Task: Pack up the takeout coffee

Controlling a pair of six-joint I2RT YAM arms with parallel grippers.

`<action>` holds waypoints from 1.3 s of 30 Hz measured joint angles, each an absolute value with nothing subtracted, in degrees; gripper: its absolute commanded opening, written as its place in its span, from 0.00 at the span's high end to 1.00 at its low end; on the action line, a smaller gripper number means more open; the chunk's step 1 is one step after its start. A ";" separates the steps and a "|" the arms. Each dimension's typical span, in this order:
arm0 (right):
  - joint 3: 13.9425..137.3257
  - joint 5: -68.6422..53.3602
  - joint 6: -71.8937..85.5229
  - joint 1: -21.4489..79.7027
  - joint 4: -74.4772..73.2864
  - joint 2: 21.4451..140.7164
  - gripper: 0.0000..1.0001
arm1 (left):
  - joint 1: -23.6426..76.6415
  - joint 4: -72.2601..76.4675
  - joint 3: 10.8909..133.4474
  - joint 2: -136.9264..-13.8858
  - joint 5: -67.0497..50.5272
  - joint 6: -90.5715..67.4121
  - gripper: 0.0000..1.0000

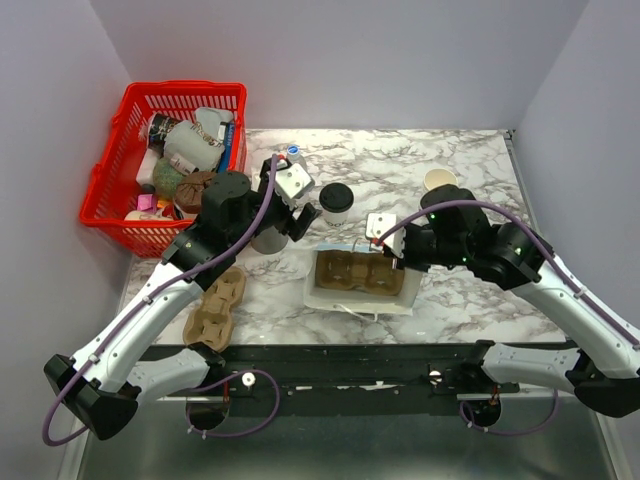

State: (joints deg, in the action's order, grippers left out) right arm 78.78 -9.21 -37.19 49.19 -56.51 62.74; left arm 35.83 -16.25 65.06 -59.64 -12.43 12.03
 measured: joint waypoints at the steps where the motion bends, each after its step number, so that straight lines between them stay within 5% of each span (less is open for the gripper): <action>1: 78.78 -9.21 -37.10 49.21 -56.42 62.87 1.00 | 35.83 -16.25 65.01 -59.61 -12.43 12.03 0.14; 11: 80.86 -12.93 -37.19 47.75 -60.05 63.57 1.00 | 35.57 -16.99 65.56 -60.34 -11.99 12.47 0.13; 18: 93.86 -22.85 -41.63 30.52 -71.13 70.15 1.00 | 34.65 -18.65 73.14 -66.74 -11.07 13.08 0.12; 25: 97.25 -28.42 -46.76 27.62 -74.72 77.32 1.00 | 34.50 -19.55 74.74 -70.41 -12.10 13.41 0.11; 39: 93.56 -29.43 -45.58 27.40 -74.06 78.85 1.00 | 34.02 -23.70 80.01 -75.94 -34.39 12.91 0.21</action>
